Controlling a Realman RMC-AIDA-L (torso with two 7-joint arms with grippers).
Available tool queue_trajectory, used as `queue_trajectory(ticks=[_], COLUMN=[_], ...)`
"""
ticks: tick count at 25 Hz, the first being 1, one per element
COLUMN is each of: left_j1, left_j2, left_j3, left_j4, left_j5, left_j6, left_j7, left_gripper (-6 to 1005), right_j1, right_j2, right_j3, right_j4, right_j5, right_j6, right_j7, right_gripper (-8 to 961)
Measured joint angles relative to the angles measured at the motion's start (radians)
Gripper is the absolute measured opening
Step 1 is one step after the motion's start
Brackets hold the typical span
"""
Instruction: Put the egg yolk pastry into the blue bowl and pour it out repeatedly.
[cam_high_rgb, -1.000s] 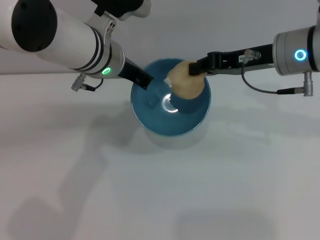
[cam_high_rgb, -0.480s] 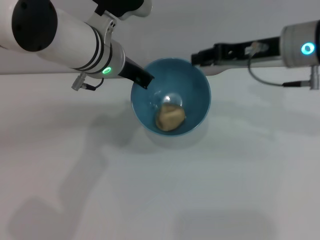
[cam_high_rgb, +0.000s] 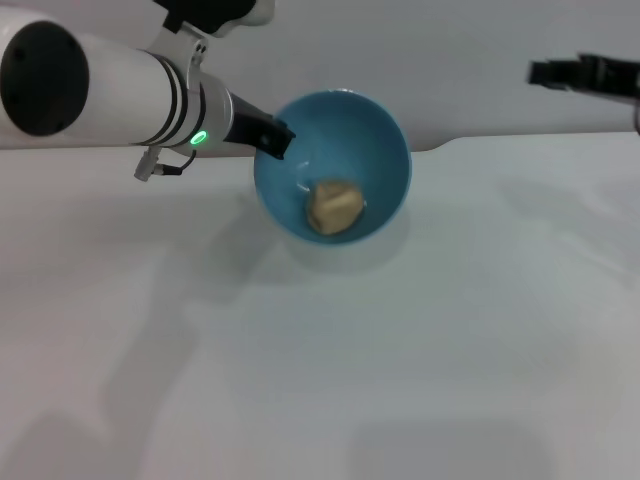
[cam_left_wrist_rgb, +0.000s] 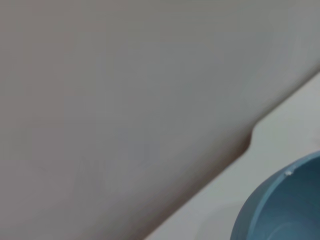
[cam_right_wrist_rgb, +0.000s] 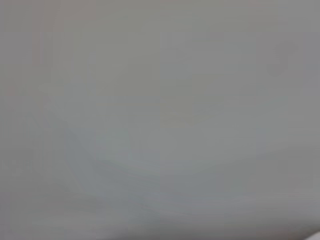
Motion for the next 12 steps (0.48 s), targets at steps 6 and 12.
queue_trajectory(ticks=[6,12], left_j1=[0.033,0.079], left_j2=[-0.003,-0.006], left_j3=[0.011,0.083], left_j4=[0.000,0.002], left_j5=[-0.006,-0.007], left_j6=[0.076,0.194], left_j7=[-0.006,-0.010], left_gripper=[5,5], right_j1=[-0.112,-0.218], right_j2=[0.005,0.009], right_j3=[-0.056,-0.068], right_j4=[0.078,0.175], right_j5=[0.079,0.294], right_j6=[-0.118,-0.217], right_j7=[-0.160,-0.412], right_gripper=[214,213])
